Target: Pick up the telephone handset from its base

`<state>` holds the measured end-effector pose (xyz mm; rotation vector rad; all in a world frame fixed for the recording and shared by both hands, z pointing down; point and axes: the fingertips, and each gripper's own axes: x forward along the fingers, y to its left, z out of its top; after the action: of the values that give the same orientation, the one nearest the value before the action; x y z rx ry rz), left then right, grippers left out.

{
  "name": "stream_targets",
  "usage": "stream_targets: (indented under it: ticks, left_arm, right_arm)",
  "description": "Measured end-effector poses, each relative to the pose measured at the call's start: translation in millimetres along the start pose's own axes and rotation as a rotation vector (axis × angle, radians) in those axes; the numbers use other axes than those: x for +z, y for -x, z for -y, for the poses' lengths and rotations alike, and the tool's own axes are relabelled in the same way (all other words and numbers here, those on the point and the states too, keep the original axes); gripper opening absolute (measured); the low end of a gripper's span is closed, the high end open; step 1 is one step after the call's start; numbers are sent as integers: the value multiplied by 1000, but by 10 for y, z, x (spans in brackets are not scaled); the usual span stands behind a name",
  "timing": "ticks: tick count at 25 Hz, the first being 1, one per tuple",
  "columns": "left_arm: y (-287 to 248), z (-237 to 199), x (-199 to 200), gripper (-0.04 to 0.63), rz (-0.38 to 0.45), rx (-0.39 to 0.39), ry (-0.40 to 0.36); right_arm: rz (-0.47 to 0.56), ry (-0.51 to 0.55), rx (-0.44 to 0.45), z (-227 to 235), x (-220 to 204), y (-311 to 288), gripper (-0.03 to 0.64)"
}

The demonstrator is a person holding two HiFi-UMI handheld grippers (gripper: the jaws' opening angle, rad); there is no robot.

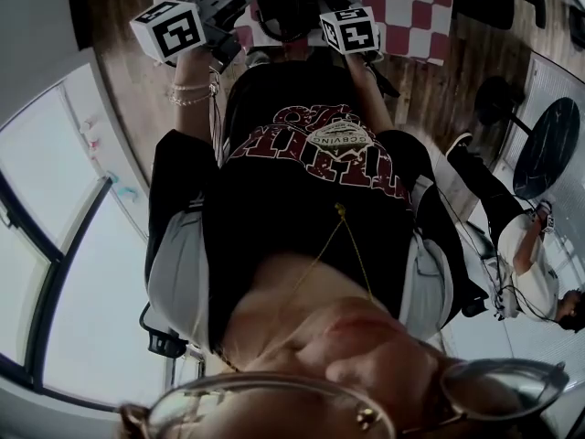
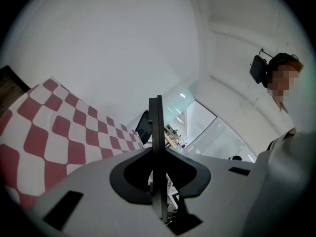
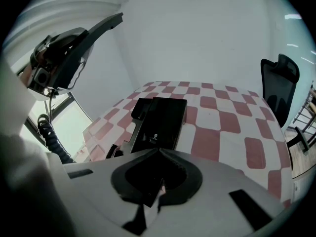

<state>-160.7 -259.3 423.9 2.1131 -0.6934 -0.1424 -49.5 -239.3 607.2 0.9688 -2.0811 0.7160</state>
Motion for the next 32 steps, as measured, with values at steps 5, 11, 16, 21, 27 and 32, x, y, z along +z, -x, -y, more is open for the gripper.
stream_targets:
  ticks: [5,11,16,21,27,32]
  left_arm:
    - [33,-14,6,81,5,-7,4]
    - [-19,68,20,81,-5,-18,4]
    - [-21,31,-17,81,-19,-20,12]
    - [-26,7,-54,81,-24,-25,24]
    - [-29,-56,-107,81,-30,-27,41]
    - [-30,-50,-115,81,-44,-22,31]
  right_arm:
    - [0,-4,3,-6,-3,-8,18]
    - [3,-15,7,14,-6,-2,18]
    - [6,-25,11,11,16,-21,18]
    - [13,-36,14,8,19,-14,18]
    - [17,-39,14,1,22,-22,18]
    - [16,-48,19,-7,21,-24,18]
